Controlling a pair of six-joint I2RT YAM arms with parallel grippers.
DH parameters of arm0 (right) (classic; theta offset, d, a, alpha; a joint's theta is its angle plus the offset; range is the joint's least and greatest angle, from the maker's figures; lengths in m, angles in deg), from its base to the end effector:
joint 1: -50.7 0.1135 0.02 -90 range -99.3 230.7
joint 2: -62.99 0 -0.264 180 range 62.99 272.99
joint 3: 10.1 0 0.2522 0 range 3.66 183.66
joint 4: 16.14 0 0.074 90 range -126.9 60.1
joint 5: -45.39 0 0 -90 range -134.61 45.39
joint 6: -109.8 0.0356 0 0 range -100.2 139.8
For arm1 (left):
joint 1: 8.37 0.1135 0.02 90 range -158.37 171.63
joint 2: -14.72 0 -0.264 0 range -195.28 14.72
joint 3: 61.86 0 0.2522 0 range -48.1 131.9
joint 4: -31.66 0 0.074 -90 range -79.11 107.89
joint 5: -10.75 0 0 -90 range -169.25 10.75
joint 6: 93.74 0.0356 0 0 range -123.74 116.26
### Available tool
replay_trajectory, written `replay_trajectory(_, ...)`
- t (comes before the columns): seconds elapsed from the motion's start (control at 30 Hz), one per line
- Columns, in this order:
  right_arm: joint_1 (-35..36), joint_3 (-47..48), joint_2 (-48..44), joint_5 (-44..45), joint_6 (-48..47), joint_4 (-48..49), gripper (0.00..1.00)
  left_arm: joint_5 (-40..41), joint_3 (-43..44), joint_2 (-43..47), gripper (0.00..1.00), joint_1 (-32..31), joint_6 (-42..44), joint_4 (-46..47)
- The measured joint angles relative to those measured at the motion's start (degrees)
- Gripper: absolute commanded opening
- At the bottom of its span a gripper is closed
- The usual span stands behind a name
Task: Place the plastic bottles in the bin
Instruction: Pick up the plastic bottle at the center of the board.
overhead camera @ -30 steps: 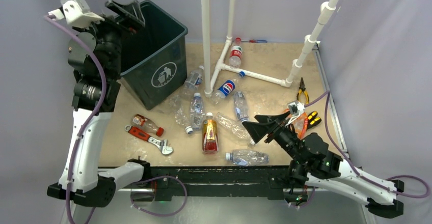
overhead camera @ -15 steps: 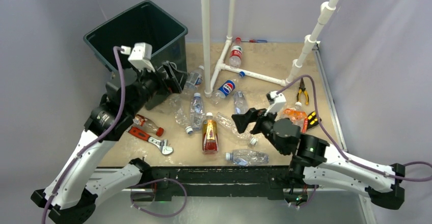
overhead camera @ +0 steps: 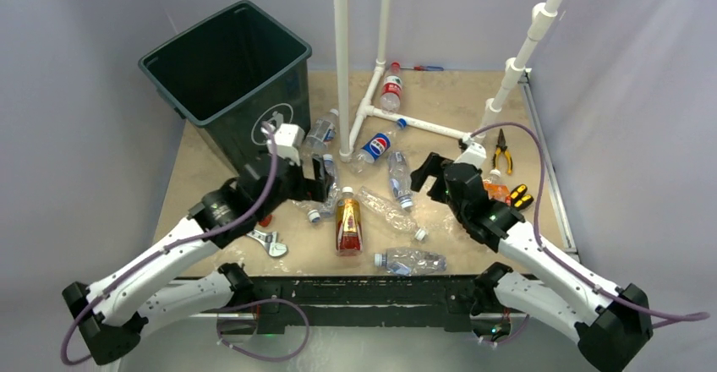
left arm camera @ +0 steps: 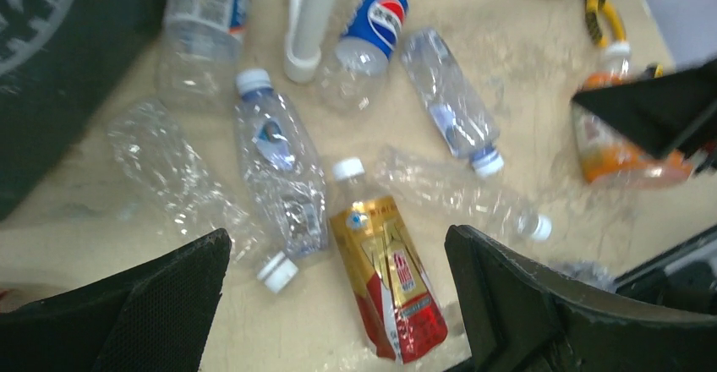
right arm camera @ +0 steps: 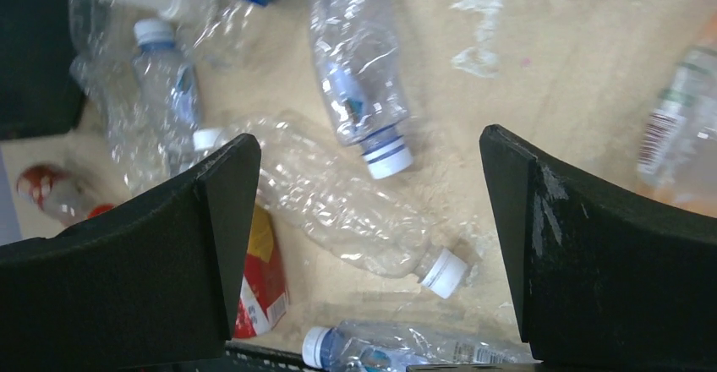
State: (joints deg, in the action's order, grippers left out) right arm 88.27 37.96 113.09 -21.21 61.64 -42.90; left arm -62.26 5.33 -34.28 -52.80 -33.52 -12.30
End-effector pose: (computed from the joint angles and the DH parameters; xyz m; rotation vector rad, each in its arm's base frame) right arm 0.1641 0.1084 0.2557 0.3261 2.0321 0.4463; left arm 0.1385 -0.1212 0.3445 0.0701 2.0382 -0.5270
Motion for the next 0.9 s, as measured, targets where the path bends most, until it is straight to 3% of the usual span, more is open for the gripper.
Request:
replay_trajectory(0.13, -4.9, 0.4, -1.6, 3.8, 3.8, -5.2, 0.99, 5.6, -4.4, -1.9, 0.99, -9.5, -1.1, 2.4)
replay_trajectory(0.23, -10.7, 2.6, -1.7, 7.3, 6.1, -9.9, 0.99, 7.1, -7.3, -3.1, 0.99, -13.2, -2.4, 6.4)
replay_trajectory(0.4, -20.8, 6.7, -2.3, 12.0, 8.7, -17.1, 0.99, 6.6, -13.9, -4.0, 0.99, -13.8, -6.4, 15.8)
replay_trajectory(0.63, -28.4, 8.9, -2.1, 13.2, 9.4, -23.4, 0.99, 4.0, -17.2, -6.3, 0.99, -13.9, -10.5, 24.6)
replay_trajectory(0.9, -43.8, 5.5, 6.2, 4.7, 9.1, -21.8, 0.99, 0.9, -24.2, -3.0, 0.99, -13.9, -14.7, 30.9)
